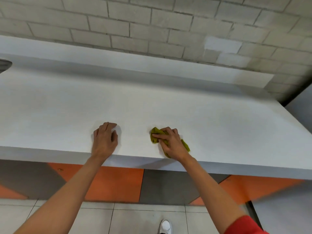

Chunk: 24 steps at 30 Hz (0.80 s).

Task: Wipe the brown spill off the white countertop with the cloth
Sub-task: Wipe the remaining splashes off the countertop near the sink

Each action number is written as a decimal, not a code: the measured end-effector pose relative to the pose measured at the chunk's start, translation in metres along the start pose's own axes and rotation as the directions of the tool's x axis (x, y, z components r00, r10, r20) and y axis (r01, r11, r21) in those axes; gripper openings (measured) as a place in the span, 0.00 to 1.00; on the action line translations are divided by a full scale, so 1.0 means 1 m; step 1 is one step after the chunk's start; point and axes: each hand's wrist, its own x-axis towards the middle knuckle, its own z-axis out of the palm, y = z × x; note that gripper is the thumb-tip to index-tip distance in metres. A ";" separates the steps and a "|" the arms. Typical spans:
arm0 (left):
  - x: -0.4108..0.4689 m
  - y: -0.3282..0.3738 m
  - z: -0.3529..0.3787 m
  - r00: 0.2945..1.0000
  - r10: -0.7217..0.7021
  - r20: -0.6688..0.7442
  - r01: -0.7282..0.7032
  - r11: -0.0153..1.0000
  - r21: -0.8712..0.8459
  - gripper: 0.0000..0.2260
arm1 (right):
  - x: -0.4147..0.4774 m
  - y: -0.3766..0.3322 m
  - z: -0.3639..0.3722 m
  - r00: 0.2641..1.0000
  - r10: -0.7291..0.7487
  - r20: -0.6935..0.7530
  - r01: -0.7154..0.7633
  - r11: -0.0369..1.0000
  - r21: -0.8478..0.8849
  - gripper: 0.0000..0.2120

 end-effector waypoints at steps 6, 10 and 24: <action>-0.001 0.002 -0.001 1.000 0.026 0.017 -0.026 1.000 0.002 0.13 | 0.011 0.011 0.001 0.917 0.299 -0.265 -0.337 0.935 -0.111 0.15; -0.004 0.015 0.003 0.999 0.033 0.012 -0.032 0.997 -0.077 0.14 | 0.018 -0.013 0.021 0.913 0.306 -0.271 -0.351 0.926 -0.138 0.16; -0.024 0.104 0.038 0.949 0.240 0.203 -0.187 0.951 -0.245 0.13 | -0.019 0.021 -0.036 0.981 0.106 0.162 -0.118 0.991 0.069 0.41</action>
